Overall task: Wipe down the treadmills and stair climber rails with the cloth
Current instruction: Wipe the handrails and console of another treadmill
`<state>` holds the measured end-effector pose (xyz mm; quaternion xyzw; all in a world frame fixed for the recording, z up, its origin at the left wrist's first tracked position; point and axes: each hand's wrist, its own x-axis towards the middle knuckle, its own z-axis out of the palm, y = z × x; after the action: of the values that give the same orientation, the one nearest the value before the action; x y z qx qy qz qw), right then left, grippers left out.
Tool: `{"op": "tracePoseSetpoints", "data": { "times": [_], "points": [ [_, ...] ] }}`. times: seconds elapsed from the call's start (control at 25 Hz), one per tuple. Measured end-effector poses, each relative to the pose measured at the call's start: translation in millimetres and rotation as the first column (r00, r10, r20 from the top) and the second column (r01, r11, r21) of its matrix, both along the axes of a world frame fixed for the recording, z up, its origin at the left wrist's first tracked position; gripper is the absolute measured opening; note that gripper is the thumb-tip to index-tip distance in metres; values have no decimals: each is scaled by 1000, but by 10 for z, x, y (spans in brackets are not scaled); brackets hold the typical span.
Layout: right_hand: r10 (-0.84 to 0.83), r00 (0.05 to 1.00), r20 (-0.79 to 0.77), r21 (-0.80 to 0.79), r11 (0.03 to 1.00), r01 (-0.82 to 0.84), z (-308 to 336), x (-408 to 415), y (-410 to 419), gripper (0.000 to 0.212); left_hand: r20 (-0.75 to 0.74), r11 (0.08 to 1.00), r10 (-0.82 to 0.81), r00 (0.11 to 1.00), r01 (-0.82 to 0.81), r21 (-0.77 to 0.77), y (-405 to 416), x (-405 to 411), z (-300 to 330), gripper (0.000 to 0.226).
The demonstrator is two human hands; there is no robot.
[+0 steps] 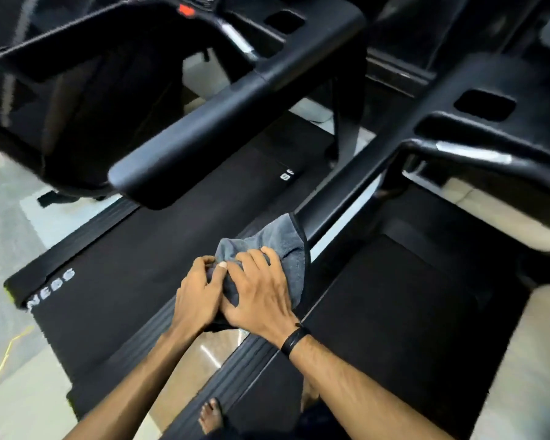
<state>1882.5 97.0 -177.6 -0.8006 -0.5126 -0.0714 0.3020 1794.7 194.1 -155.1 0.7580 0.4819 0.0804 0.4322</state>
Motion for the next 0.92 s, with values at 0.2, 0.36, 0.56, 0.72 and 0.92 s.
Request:
{"op": "tracePoseSetpoints", "data": {
  "times": [0.2, 0.36, 0.56, 0.72, 0.92],
  "points": [
    [-489, 851, -193, 168, 838, 520, -157, -552, 49, 46, 132, 930, -363, 923, 367, -9, 197, -45, 83, 66],
    [-258, 332, -907, 169, 501, 849, -32, -927, 315, 71, 224, 826, -548, 806, 564, -8, 284, 11, 90, 70],
    [225, -165, -960, -94, 294, 951, -346, -152, 167, 42, 291, 779, -598, 747, 627, -7, 395, 371, 136, 57],
    [464, -539, -703, -327, 462, 824, -326, -98, 107, 45, 236, 732, -668, 706, 680, 38, 342, 798, 76, 57],
    [-161, -210, -964, -262, 460, 849, 26, -159, 271, 93, 206, 687, -722, 661, 721, 95, 303, 1299, 44, 54]
  ]
}}
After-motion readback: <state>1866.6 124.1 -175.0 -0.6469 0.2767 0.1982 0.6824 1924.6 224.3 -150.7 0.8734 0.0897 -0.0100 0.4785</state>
